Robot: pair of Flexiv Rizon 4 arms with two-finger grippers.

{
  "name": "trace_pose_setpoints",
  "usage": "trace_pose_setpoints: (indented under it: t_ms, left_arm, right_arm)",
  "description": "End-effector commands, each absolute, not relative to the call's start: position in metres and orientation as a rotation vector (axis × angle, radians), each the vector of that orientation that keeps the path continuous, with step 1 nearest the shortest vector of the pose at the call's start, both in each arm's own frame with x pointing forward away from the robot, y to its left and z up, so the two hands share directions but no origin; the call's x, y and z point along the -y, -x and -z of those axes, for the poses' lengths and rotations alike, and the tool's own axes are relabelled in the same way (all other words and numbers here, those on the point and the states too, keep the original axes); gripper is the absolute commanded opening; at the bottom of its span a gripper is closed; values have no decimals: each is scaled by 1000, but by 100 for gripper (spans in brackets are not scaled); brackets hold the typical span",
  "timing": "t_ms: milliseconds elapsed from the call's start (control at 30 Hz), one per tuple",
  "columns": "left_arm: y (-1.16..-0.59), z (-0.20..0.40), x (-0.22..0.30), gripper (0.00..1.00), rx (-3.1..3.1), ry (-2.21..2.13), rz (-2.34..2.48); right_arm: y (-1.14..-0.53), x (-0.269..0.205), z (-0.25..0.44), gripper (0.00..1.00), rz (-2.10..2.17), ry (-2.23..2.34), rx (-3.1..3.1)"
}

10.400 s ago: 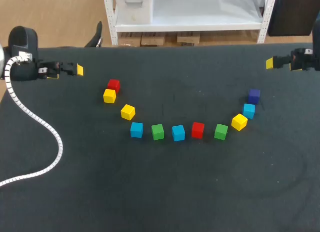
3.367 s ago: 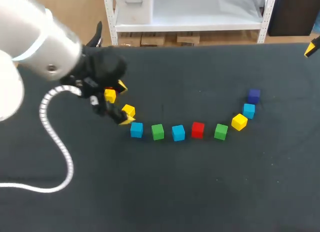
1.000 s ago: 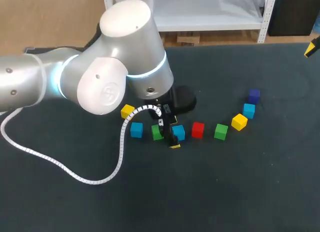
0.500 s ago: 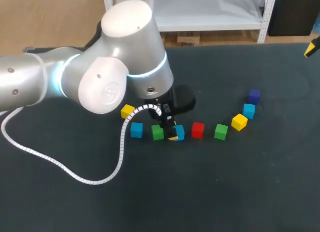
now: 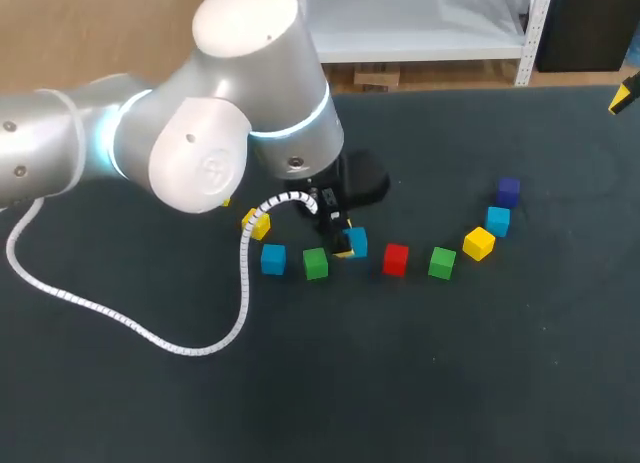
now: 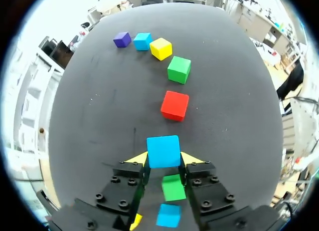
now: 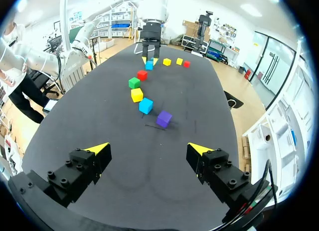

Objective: Place the blue cubes, place green cubes on the blue cubes, place the yellow cubes on the green cubes, then place the red cubes on the yellow cubes, and place purple cube on the red cubes.

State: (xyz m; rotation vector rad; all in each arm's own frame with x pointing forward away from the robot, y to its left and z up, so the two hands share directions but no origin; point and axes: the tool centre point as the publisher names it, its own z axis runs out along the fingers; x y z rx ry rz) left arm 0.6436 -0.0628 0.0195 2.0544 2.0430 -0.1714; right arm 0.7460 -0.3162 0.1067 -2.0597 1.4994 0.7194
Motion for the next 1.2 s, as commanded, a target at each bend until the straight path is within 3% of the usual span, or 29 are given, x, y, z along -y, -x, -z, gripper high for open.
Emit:
trace_pose_setpoints:
  t_ms: [33,633,1200]
  left_arm:
    - [-658,-21,69,0,-1992,-2119,143]
    - [-697,-12,72,0,-1911,-2165,146]
    - [-700,-1,71,0,-1939,-2131,170]
  right_arm:
    - [-746,316,-107,100,-719,2059,-1499]
    - [-746,316,-107,100,-719,2059,-1499]
    - [-746,316,-107,100,-719,2059,-1499]
